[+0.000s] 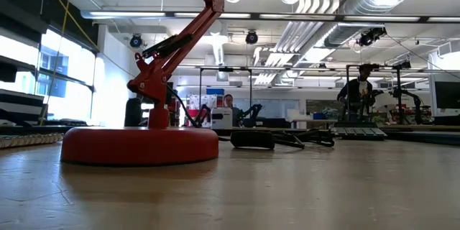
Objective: Screw lightbulb
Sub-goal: Insert the white lightbulb into the red lamp
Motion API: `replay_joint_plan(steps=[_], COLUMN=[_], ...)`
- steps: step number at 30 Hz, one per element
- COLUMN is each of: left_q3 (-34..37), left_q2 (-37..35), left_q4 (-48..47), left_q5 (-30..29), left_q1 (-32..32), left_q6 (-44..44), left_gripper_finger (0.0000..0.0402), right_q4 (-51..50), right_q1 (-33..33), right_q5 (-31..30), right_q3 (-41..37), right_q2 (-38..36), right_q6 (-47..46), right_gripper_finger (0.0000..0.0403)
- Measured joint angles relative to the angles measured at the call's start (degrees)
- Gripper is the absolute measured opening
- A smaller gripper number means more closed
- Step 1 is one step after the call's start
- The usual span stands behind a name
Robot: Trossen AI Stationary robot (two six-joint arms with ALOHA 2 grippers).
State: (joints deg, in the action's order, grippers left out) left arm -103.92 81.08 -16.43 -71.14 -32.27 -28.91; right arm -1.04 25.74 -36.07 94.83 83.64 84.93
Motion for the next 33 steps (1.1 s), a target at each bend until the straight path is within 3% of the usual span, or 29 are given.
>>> replay_joint_plan(steps=[28,33], left_q3=[0.00,0.00], left_q2=[0.00,0.00], left_q4=[0.01,0.01], left_q5=[0.38,0.51], left_q1=[0.00,-0.02], left_q6=[-0.02,-0.02], left_gripper_finger=[0.0000,0.0000], right_q4=[0.00,0.00], right_q1=[-0.16,-0.17], right_q5=[1.89,1.86], right_q3=[0.00,0.00], right_q2=[0.00,0.00], right_q6=[0.63,0.61], right_gripper_finger=[0.0308,0.0293])
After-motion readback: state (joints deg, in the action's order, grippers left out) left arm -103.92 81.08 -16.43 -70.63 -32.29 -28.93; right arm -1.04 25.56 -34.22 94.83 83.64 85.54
